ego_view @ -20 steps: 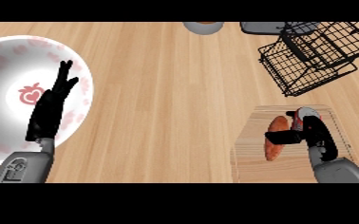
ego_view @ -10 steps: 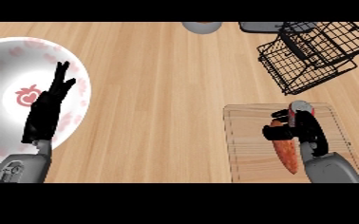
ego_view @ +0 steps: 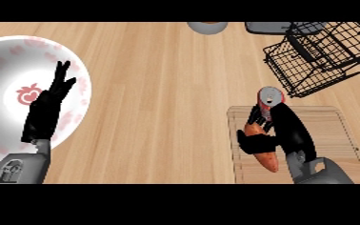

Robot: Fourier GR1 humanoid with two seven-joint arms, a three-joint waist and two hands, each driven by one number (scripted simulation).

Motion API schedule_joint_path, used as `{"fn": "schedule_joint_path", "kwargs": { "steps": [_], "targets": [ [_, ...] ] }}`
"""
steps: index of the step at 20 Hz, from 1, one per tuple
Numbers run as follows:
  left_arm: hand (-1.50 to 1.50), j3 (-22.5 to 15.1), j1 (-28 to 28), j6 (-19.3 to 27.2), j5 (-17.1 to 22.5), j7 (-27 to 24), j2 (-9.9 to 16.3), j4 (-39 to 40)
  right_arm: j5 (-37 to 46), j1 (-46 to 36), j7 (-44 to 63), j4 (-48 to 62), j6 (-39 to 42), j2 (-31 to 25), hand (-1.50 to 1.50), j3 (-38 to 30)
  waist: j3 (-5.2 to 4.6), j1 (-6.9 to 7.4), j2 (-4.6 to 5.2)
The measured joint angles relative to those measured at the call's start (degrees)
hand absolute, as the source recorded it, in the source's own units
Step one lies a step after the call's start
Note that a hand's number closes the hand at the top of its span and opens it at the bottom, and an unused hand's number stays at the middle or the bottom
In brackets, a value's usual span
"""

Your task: Pick the sweet potato from the cutting board and place it in the tiered basket

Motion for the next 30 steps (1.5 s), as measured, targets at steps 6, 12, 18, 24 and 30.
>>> {"fn": "schedule_joint_path", "kwargs": {
  "steps": [6, 12, 18, 24, 30],
  "targets": [
    [0.0, 0.07, 0.35, 0.6, -0.42, 0.53, -0.36, -0.28, 3.04, -1.98, -12.86, -14.47, 3.98, -3.38, 1.5, 6.87, 0.11, -1.41, -0.2],
    [0.0, 1.15, 0.96, 0.52, -0.39, -0.35, -0.28, -0.08, 1.5, -3.12, -17.0, -26.07, 4.58, -8.21, 1.5, -2.65, 0.11, -2.02, 0.12],
    [0.0, 1.38, 0.6, 0.16, -0.87, -0.43, -0.73, 0.06, -3.05, -8.49, -16.91, -27.73, 10.19, -13.94, 1.5, -16.12, 0.09, -1.75, 0.31],
    [0.0, 1.86, -0.29, -0.37, -1.54, -0.36, -1.32, 0.4, -9.84, -15.64, -20.42, -18.63, 17.7, -16.31, 1.5, -24.79, 0.09, -1.31, 0.44],
    [0.0, 2.41, -0.12, -1.16, -1.99, 0.23, -1.52, -0.56, -9.25, -19.34, -30.51, -6.96, 21.62, -16.86, 1.5, -28.37, 0.1, -1.03, 0.53]
  ]
}}
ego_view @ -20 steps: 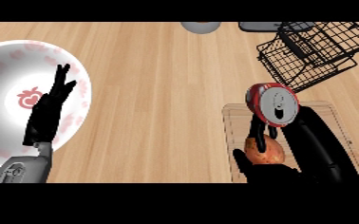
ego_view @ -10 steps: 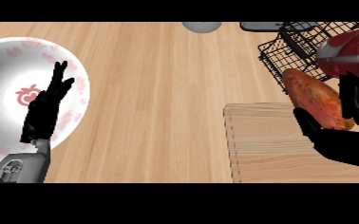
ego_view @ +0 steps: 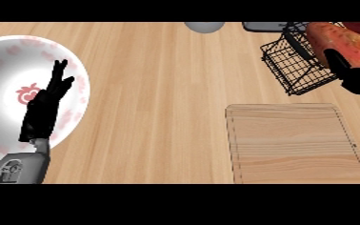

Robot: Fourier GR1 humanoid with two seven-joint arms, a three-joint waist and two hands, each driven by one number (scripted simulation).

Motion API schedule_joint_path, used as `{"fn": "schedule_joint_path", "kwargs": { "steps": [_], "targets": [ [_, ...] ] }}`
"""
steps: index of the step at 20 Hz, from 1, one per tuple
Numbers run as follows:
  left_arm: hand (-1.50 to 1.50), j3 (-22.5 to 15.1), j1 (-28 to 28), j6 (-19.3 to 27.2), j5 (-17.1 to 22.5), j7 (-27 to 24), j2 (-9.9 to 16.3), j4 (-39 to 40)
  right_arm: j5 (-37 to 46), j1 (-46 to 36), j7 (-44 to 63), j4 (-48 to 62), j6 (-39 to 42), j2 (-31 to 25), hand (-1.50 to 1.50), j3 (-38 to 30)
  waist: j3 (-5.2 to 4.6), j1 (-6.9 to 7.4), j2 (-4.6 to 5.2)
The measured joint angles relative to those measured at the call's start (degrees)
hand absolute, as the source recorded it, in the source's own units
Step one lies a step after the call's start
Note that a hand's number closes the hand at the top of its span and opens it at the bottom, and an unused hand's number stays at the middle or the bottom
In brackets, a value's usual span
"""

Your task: Pick the sweet potato from the cutting board and place it in the tiered basket

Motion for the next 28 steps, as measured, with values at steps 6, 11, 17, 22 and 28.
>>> {"fn": "schedule_joint_path", "kwargs": {
  "steps": [6, 11, 17, 22, 28],
  "targets": [
    [0.0, -0.57, 0.95, 0.0, -0.93, -0.71, -0.9, -0.57, 11.74, -4.28, -8.41, 11.17, -2.45, -1.47, 1.5, 2.58, -0.01, 0.52, 0.19],
    [0.0, -0.57, 0.73, -0.25, -1.06, -0.07, -1.19, -1.22, 21.62, -8.42, -14.17, 22.09, -5.96, -3.71, 1.5, 4.17, 0.0, 0.97, 0.31],
    [0.0, -0.65, 0.08, -0.01, -1.84, 0.11, -2.33, -0.71, 27.45, -14.52, -24.62, 38.31, -9.48, -3.4, 1.5, 3.85, 0.0, 0.85, 0.28],
    [0.0, 0.46, -1.14, -0.88, -1.69, -0.39, -2.0, 0.88, 28.82, -18.75, -32.93, 49.59, -9.21, -2.19, 1.5, 3.32, 0.0, 0.72, 0.28],
    [0.0, 0.88, -0.9, -1.29, -1.91, 0.05, -2.06, 0.27, 29.3, -21.31, -41.79, 62.38, -8.91, -1.01, 1.5, 1.84, 0.03, 0.86, 0.31]
  ]
}}
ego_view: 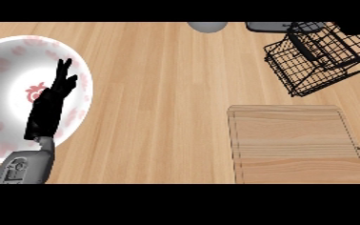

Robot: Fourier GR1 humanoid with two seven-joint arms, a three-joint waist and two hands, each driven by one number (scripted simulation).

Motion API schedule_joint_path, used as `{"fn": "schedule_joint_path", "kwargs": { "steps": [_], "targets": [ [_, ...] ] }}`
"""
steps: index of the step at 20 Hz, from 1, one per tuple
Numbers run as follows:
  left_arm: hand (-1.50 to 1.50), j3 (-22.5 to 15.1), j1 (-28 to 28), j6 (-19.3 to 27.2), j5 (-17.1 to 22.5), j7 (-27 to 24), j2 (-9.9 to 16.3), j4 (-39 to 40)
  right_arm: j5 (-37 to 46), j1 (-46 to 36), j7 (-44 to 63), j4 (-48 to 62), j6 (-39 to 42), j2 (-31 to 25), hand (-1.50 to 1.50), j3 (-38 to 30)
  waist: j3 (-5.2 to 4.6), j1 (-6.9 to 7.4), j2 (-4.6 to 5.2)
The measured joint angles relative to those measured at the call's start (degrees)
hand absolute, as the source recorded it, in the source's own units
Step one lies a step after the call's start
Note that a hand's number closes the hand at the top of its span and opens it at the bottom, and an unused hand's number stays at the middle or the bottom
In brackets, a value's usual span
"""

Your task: Pick the sweet potato from the cutting board and place it in the tiered basket

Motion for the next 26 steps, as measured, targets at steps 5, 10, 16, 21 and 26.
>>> {"fn": "schedule_joint_path", "kwargs": {
  "steps": [5, 10, 16, 21, 26],
  "targets": [
    [0.0, 0.07, 0.28, -0.2, -0.22, -0.67, -0.2, 0.29, -2.35, -1.63, 0.22, 8.2, 5.48, 0.82, -1.5, -2.48, 0.0, 0.07, 0.07],
    [0.0, 0.1, -0.05, -0.12, -0.77, -0.28, -0.69, 0.34, -3.46, -3.11, -2.42, 14.72, 6.13, 1.21, -1.5, -5.23, -0.01, -0.06, 0.02],
    [0.0, 0.54, 0.62, -0.35, -1.09, -0.45, -0.57, -0.16, -7.65, -4.68, -4.94, 18.84, 4.55, 1.39, -1.5, -10.9, 0.0, -0.07, -0.01],
    [0.0, 1.12, -0.25, -0.86, -0.93, -0.17, -0.34, 0.09, -11.13, -6.94, -5.69, 20.45, 5.01, -1.75, -1.5, -15.49, 0.02, -0.21, -0.02],
    [0.0, 1.08, 0.05, -0.9, -1.03, 0.09, -0.85, -0.26, -13.36, -8.73, -2.31, 23.33, 9.92, -8.34, -1.5, -18.73, 0.01, -0.32, -0.07]
  ]
}}
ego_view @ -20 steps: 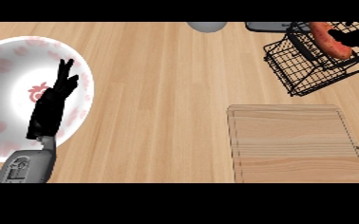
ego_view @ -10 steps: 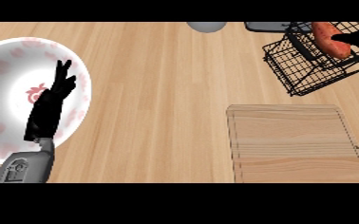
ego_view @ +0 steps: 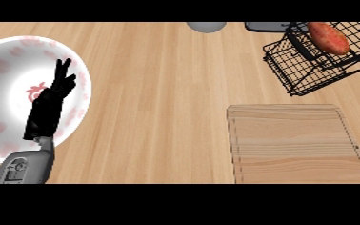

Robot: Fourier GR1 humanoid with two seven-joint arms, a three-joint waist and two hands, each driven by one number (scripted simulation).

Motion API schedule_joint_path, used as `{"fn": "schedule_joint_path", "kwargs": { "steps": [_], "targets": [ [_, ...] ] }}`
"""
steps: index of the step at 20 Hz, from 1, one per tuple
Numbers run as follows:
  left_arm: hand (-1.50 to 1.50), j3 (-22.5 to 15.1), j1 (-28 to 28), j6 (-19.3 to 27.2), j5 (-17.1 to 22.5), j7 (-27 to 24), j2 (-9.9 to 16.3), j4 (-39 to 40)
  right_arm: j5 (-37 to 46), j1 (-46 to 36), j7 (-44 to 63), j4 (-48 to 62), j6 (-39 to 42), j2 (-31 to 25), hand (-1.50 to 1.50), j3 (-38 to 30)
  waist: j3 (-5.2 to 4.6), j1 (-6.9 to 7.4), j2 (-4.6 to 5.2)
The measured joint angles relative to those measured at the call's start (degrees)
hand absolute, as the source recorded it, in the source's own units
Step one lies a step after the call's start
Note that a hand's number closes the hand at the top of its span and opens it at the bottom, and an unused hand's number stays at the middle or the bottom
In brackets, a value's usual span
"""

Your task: Pick the sweet potato from the cutting board and place it in the tiered basket

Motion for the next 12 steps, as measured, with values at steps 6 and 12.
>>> {"fn": "schedule_joint_path", "kwargs": {
  "steps": [6, 12],
  "targets": [
    [0.0, 0.42, 0.58, -0.27, -0.04, -0.69, 0.16, -0.14, -1.95, 2.92, -1.29, 5.81, 7.58, -8.23, -1.5, -3.06, 0.06, 0.27, 0.27],
    [0.0, 0.0, 0.2, 0.08, -0.46, -0.41, -0.52, -0.53, -3.96, 7.81, -8.01, 10.31, 14.54, -15.43, -1.5, -5.99, 0.25, 0.61, 0.64]
  ]
}}
